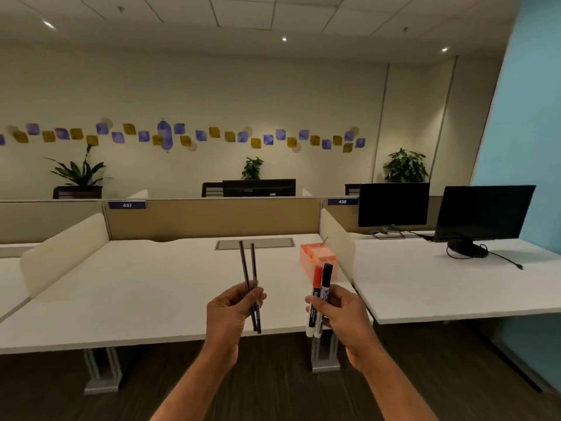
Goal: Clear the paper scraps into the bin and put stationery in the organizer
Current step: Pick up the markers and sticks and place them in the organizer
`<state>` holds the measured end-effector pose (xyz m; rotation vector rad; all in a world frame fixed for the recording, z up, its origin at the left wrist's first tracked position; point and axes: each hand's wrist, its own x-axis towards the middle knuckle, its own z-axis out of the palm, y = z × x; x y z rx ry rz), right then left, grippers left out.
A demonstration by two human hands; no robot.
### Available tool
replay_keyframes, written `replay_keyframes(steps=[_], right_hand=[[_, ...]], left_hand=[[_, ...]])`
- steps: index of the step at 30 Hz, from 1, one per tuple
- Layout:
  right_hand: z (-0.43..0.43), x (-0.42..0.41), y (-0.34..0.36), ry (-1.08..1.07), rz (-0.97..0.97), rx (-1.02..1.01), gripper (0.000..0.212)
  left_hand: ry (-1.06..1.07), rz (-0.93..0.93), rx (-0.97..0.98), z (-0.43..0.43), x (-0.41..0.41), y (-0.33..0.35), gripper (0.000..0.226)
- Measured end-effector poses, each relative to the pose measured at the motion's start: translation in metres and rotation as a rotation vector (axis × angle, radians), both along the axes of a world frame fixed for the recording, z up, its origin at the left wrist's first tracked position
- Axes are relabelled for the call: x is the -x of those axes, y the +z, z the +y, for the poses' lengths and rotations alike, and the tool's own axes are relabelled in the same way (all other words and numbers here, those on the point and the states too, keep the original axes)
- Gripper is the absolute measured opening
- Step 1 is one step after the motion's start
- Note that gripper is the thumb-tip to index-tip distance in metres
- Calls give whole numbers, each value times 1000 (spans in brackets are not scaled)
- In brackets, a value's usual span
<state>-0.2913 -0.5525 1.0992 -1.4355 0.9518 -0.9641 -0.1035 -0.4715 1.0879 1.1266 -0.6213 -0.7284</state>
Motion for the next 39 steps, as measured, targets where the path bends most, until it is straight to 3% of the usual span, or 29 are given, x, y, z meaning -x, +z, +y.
replay_keyframes(steps=[9,17,33,39], right_hand=[[-204,17,-3,60,-13,72,18],[-359,14,-28,-133,-71,75,21],[-576,-122,-133,-465,57,50,27],[-618,-138,-162,-472,159,30,20]], left_hand=[[112,8,1,-164,16,-6,20],[160,-24,-39,-265,2,-16,22],[55,17,-114,-476,-146,-73,21],[28,54,-144,-528,-185,-94,20]])
